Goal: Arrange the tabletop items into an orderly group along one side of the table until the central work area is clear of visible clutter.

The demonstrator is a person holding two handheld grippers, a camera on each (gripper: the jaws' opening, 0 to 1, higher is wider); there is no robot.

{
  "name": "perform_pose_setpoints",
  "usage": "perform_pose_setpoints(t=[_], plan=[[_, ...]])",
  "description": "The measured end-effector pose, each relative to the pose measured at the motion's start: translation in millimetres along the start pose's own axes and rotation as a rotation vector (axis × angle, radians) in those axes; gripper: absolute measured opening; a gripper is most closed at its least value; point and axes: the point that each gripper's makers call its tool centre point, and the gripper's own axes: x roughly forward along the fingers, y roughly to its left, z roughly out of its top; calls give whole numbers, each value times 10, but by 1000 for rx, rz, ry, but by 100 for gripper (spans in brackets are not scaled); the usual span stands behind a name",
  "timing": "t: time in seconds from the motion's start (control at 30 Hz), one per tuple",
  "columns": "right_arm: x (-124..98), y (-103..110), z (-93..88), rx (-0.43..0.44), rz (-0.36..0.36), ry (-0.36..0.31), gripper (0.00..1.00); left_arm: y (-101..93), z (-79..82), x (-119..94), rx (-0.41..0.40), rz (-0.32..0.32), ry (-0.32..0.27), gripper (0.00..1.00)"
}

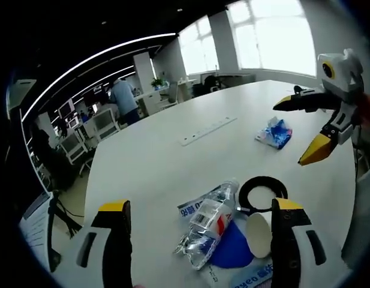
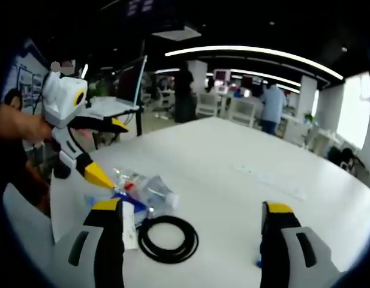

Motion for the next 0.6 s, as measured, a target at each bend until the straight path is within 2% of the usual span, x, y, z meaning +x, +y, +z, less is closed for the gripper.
perform_pose_setpoints(t=[0.27,0.6], plan=[[81,36,-44,2,12,14,92,67,-144,29,29,-10,37,97],[131,73,-104,-7,28,34,87,49,-299,103,54,-31,74,92]])
